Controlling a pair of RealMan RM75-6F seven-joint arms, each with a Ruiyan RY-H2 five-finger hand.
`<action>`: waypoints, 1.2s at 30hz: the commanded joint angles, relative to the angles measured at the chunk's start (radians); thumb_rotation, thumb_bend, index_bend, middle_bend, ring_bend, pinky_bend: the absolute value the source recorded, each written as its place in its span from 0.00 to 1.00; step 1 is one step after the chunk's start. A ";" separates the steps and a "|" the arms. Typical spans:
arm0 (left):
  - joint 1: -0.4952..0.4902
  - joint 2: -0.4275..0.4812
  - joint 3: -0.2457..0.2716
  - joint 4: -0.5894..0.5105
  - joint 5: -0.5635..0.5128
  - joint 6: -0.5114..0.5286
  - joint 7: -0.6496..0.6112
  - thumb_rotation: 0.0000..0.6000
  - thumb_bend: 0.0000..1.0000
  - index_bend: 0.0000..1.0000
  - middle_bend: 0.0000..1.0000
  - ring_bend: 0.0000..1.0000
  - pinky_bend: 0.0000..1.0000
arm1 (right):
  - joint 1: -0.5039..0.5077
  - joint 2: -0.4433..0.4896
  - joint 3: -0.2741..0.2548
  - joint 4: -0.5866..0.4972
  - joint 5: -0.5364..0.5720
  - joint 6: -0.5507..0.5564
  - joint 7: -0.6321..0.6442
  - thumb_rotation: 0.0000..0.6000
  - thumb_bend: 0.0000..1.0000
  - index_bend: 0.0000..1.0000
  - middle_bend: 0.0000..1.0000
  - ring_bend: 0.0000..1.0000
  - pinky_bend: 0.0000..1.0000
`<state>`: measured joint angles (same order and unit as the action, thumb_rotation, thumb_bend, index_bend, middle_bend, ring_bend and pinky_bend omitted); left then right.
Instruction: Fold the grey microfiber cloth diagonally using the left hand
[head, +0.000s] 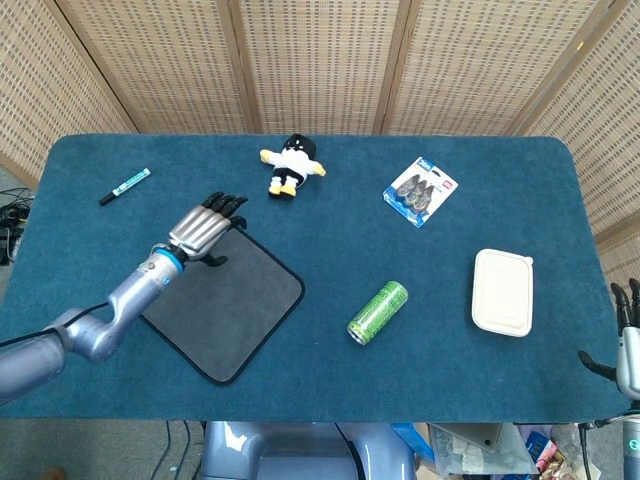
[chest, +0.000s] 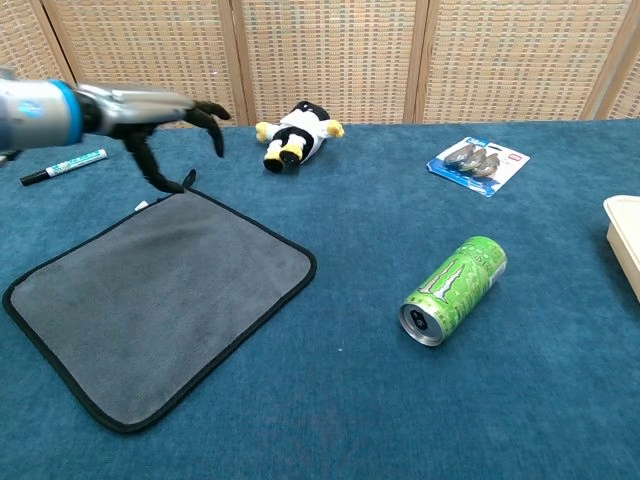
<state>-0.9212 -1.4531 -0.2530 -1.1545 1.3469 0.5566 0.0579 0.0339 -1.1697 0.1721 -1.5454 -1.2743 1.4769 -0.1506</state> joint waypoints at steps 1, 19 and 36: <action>-0.077 -0.089 -0.004 0.097 -0.037 -0.069 0.023 1.00 0.31 0.29 0.00 0.00 0.00 | 0.005 -0.004 0.007 0.019 0.021 -0.018 0.009 1.00 0.00 0.00 0.00 0.00 0.00; -0.260 -0.317 0.045 0.409 -0.204 -0.258 0.160 1.00 0.33 0.31 0.00 0.00 0.00 | 0.012 -0.009 0.019 0.067 0.090 -0.071 0.028 1.00 0.00 0.00 0.00 0.00 0.00; -0.280 -0.350 0.087 0.466 -0.278 -0.245 0.204 1.00 0.35 0.40 0.00 0.00 0.00 | 0.016 -0.005 0.022 0.074 0.102 -0.082 0.043 1.00 0.00 0.00 0.00 0.00 0.00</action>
<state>-1.2023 -1.8044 -0.1677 -0.6874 1.0698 0.3103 0.2610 0.0495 -1.1742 0.1939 -1.4716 -1.1721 1.3950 -0.1072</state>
